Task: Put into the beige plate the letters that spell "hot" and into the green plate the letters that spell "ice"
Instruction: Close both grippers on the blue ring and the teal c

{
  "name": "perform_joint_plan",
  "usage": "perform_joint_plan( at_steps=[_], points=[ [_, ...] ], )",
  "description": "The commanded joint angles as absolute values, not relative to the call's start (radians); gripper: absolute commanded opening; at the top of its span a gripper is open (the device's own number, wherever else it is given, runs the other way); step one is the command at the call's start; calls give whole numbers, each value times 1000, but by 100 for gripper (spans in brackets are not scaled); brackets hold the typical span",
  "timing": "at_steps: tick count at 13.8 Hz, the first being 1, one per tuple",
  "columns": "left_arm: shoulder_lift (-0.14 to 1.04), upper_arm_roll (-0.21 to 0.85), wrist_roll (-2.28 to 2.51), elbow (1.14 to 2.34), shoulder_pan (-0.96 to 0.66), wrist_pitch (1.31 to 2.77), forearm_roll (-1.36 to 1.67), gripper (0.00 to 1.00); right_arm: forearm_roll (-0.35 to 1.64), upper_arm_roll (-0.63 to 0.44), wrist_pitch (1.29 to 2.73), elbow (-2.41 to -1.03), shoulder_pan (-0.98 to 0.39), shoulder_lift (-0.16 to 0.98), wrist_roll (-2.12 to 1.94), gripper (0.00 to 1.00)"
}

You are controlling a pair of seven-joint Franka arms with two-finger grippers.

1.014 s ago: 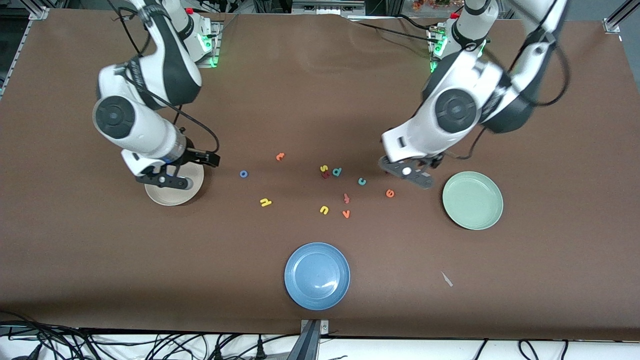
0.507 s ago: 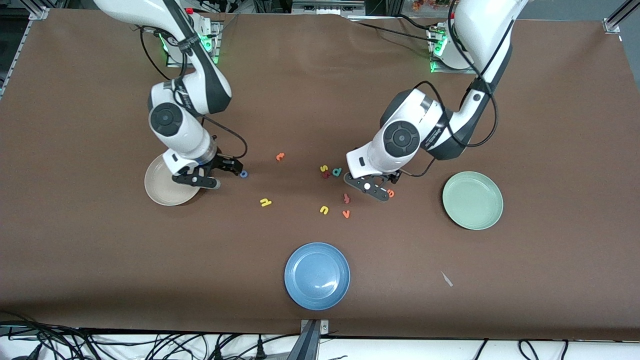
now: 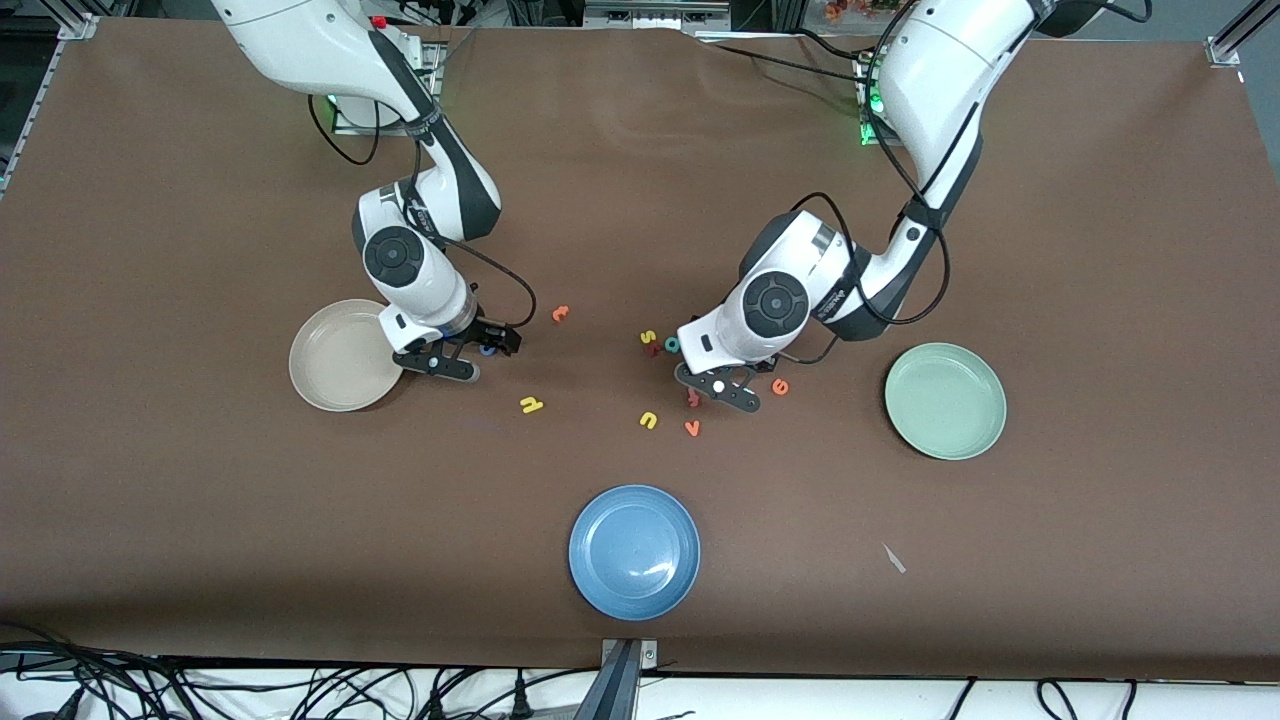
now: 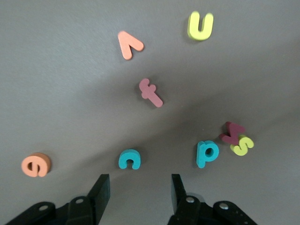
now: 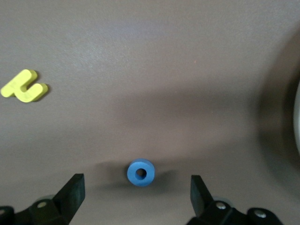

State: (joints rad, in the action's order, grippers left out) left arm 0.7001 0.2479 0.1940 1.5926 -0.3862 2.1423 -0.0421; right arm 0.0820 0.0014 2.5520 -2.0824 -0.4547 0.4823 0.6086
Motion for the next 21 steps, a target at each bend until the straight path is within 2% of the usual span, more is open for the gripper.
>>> perform_joint_plan(
  at_steps=[1,3,6,8,11,13,15,16,17,18,21],
  points=[
    [709,236,279,1601,-417,2157,-161,60,97,2,2559,-2079,-459,491,615,99],
    [721,236,282,1605,-417,2181,-193,60,97,2,2560,-2075,-462,503,614,98],
    [738,236,282,1615,-413,2235,-195,60,97,2,2560,-2074,-463,511,614,88],
    [746,236,282,1632,-413,2270,-195,60,97,2,2557,-2074,-465,512,611,76],
    [746,235,281,1652,-411,2273,-196,60,97,2,2554,-2074,-466,515,609,64],
    [744,235,281,1663,-410,2273,-196,58,97,2,2554,-2074,-465,517,598,49],
    [736,235,272,1672,-411,2270,-198,33,97,2,2554,-2068,-463,517,595,44],
    [727,235,270,1681,-414,2267,-198,26,97,2,2554,-2068,-462,517,594,42],
    [727,235,261,1681,-414,2266,-199,10,97,2,2554,-2066,-460,517,594,38],
    [729,235,253,1681,-414,2264,-201,0,95,2,2554,-2065,-459,517,594,37],
    [687,236,256,1674,-407,2220,-201,0,97,2,2557,-2059,-460,525,597,29]
  ],
)
